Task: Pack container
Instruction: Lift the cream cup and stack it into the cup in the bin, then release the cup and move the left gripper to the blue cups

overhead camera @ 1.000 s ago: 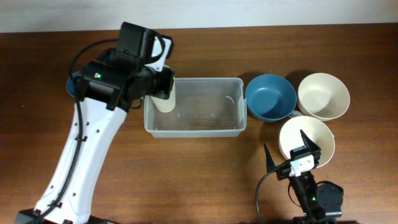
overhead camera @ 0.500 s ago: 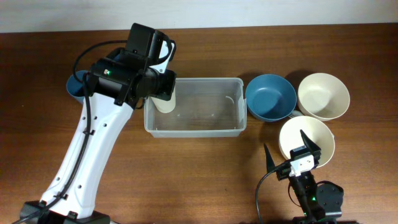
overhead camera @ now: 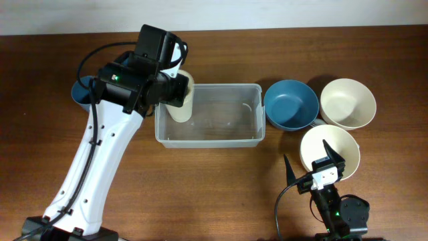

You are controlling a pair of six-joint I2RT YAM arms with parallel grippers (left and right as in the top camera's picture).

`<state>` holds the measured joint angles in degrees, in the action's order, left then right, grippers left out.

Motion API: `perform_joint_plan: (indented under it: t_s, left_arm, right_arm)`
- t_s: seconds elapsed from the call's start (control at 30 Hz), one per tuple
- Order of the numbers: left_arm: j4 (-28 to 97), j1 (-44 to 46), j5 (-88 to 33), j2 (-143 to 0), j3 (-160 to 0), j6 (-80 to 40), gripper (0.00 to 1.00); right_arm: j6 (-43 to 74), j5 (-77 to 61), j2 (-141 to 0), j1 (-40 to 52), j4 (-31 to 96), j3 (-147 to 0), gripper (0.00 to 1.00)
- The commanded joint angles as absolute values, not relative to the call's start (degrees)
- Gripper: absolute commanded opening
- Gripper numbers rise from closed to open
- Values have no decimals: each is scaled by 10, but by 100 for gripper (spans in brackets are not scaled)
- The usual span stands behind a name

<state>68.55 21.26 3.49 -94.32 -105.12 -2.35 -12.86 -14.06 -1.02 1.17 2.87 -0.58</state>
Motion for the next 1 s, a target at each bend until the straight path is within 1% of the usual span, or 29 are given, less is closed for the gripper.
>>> perform_joint_plan:
  t_s: [0.0, 0.3, 0.4, 0.5, 0.67, 0.97]
  left_arm:
    - [677, 212, 44, -945, -1059, -17, 31]
    - [689, 212, 59, -945, -1083, -17, 29]
    - [725, 212, 86, -945, -1127, -17, 29]
    - [767, 212, 88, -945, -1166, -17, 29]
    - [809, 212, 91, -940, -1186, -26, 29]
    - [815, 212, 130, -897, -1186, -63, 30]
  right_arm:
    - [-131, -144, -8, 15, 32, -3, 99]
    - [-131, -144, -8, 15, 32, -3, 99]
    - [-131, -144, -8, 15, 32, -3, 99]
    - [-131, -144, -8, 15, 32, -3, 99]
    - [-131, -144, -8, 15, 32, -3, 99]
    - [-131, -144, -8, 15, 32, -3, 99]
